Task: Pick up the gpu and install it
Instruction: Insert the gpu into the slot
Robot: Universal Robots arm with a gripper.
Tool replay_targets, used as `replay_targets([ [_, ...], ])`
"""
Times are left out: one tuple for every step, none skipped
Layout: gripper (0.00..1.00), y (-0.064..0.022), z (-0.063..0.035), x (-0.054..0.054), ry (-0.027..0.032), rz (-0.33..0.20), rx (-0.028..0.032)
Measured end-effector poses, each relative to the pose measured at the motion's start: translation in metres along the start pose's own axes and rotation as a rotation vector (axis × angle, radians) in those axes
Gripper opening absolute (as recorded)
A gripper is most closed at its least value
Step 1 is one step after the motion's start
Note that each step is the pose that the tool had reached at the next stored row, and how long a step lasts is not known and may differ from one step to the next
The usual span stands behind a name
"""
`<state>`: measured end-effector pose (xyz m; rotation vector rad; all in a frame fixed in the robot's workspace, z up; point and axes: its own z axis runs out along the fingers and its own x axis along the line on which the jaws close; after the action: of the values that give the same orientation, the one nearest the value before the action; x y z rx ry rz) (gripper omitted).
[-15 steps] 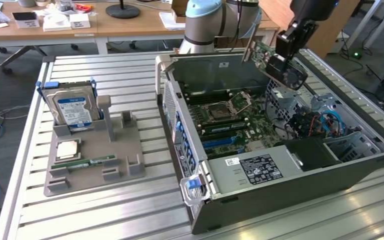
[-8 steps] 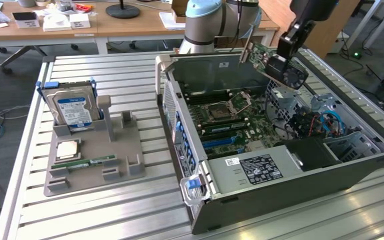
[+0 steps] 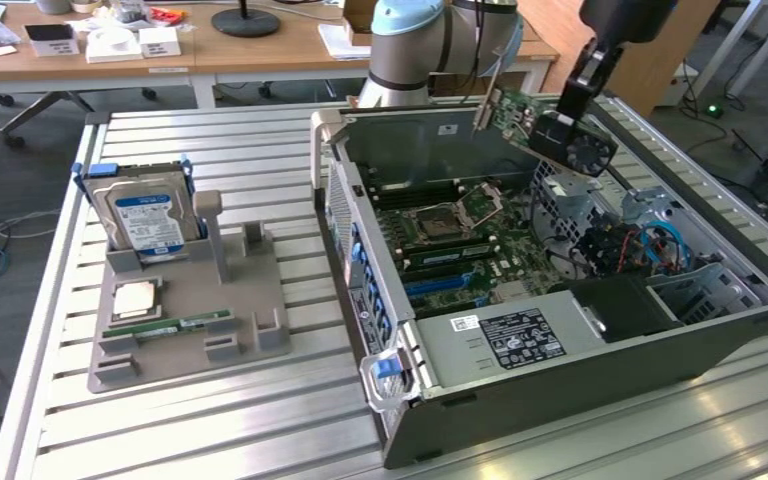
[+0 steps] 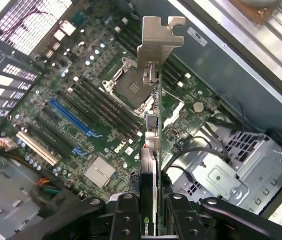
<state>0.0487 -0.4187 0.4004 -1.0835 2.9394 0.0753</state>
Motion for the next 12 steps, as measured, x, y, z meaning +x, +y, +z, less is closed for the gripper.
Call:
replay_targets([
  [0.26,0.0,0.0001,0.0,0.0007,-0.017,-0.0004],
  [0.26,0.0,0.0002,0.0,0.0014,-0.034,-0.0008],
  [0.26,0.0,0.0003,0.0,0.0021,-0.051,-0.0012],
  [0.26,0.0,0.0003,0.0,0.0028,-0.067,-0.0017],
  [0.26,0.0,0.0004,0.0,0.0036,-0.085,-0.0021],
  [0.26,0.0,0.0005,0.0,0.0042,-0.102,-0.0025],
  [0.26,0.0,0.0006,0.0,0.0049,-0.118,-0.0029],
  [0.26,0.0,0.0006,0.0,0.0057,-0.135,-0.0033],
  [0.26,0.0,0.0007,0.0,0.0064,-0.151,-0.0037],
  [0.26,0.0,0.0007,0.0,0.0071,-0.168,-0.0041],
  [0.26,0.0,0.0008,0.0,0.0078,-0.186,-0.0045],
  [0.26,0.0,0.0009,0.0,0.0086,-0.202,-0.0049],
])
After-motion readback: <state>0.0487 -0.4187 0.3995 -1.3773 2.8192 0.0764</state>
